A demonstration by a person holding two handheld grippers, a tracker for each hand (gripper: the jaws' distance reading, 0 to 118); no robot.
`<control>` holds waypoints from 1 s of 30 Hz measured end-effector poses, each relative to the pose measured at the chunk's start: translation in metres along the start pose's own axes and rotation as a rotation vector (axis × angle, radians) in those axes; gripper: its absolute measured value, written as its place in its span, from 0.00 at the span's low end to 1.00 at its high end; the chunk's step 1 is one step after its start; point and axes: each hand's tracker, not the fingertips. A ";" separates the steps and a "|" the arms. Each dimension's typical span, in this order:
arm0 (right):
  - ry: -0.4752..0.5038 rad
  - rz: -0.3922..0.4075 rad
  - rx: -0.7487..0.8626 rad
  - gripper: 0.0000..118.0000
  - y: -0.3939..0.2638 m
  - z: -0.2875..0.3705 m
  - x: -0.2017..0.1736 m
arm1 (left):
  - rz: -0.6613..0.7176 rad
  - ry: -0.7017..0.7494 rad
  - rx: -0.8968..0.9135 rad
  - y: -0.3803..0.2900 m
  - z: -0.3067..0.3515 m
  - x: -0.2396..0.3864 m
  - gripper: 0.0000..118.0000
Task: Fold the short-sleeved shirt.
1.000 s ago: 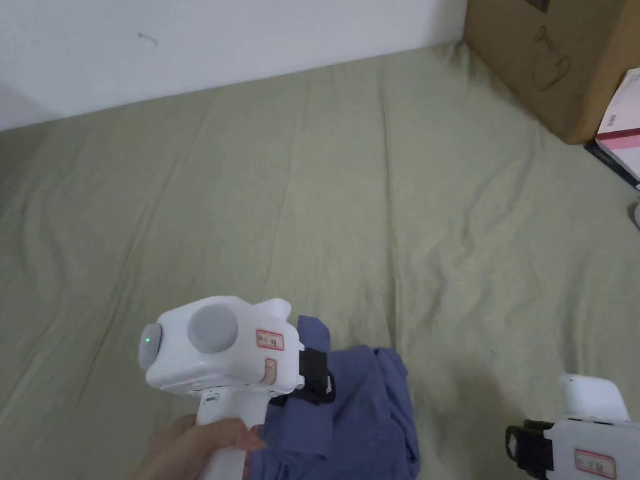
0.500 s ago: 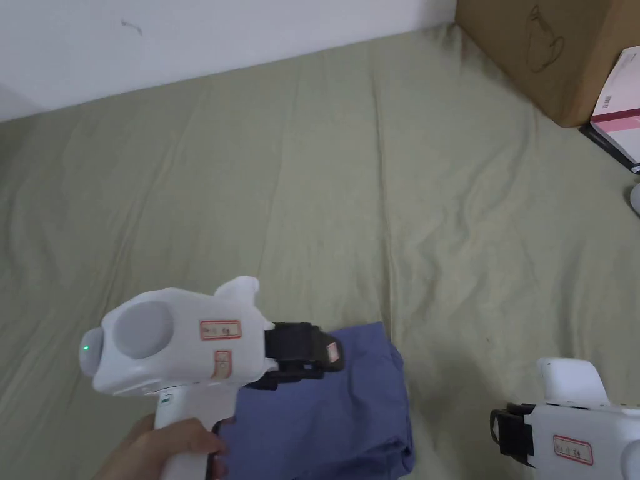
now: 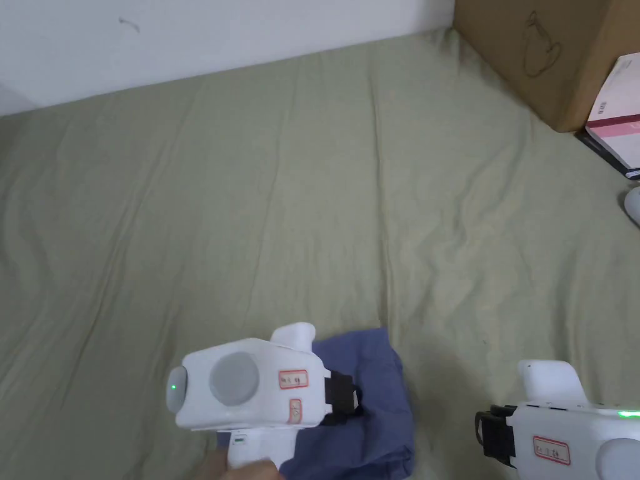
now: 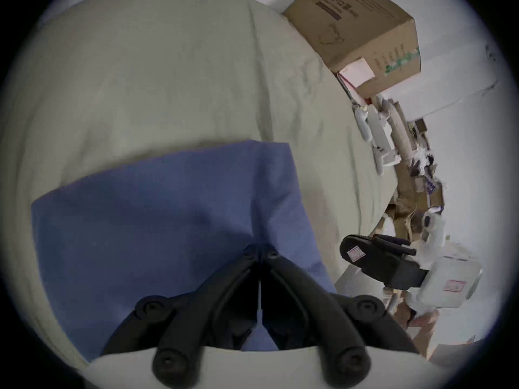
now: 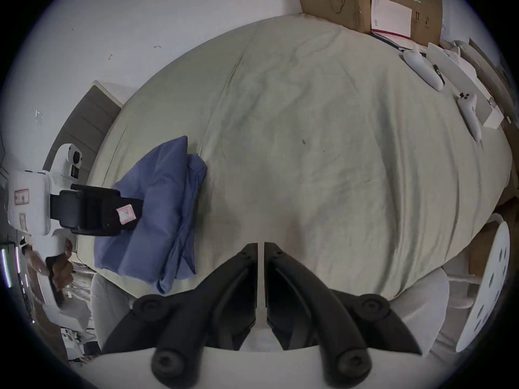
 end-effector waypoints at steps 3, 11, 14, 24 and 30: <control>0.000 -0.006 -0.011 0.04 -0.002 -0.001 0.003 | -0.009 -0.016 -0.013 -0.006 -0.007 0.011 0.01; 0.014 -0.031 -0.018 0.04 -0.008 0.004 0.000 | -0.090 0.055 -0.029 -0.015 -0.018 0.041 0.01; 0.058 -0.047 -0.004 0.04 -0.005 0.012 -0.001 | -0.108 -0.035 -0.047 -0.026 -0.019 0.046 0.01; -0.027 0.037 0.045 0.04 0.003 0.038 -0.030 | 0.049 -0.287 0.094 -0.039 0.051 -0.010 0.01; 0.159 0.074 0.070 0.04 0.022 0.031 -0.084 | 0.307 -0.371 0.313 -0.064 0.116 -0.105 0.01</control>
